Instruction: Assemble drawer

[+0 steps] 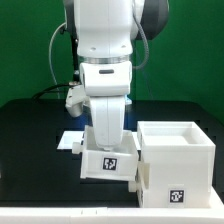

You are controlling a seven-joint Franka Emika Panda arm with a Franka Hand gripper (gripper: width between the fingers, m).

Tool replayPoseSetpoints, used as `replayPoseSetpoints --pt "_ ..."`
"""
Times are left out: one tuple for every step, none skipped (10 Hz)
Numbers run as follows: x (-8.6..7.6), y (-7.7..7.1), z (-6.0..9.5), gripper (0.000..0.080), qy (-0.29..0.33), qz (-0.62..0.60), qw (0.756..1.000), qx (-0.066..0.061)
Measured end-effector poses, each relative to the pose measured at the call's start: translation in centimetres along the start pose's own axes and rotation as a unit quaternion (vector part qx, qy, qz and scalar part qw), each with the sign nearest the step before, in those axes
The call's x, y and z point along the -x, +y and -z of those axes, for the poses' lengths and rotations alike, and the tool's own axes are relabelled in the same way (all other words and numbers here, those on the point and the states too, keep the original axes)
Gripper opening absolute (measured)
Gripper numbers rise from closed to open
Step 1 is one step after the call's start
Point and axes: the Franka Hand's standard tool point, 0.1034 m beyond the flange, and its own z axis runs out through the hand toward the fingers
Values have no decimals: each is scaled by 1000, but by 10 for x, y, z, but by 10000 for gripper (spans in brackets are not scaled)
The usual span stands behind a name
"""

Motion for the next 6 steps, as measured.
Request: replayPoseSetpoints --pt "-2 15 4 33 2 4 1000 1" --pt "-2 23 5 33 4 12 1000 0" --pt "-3 26 6 33 4 12 1000 -3" --pt "-4 26 5 33 5 9 1000 -3" --pt "-6 22 2 33 5 2 1000 -6" --pt "-9 19 -1 33 6 5 1000 -8"
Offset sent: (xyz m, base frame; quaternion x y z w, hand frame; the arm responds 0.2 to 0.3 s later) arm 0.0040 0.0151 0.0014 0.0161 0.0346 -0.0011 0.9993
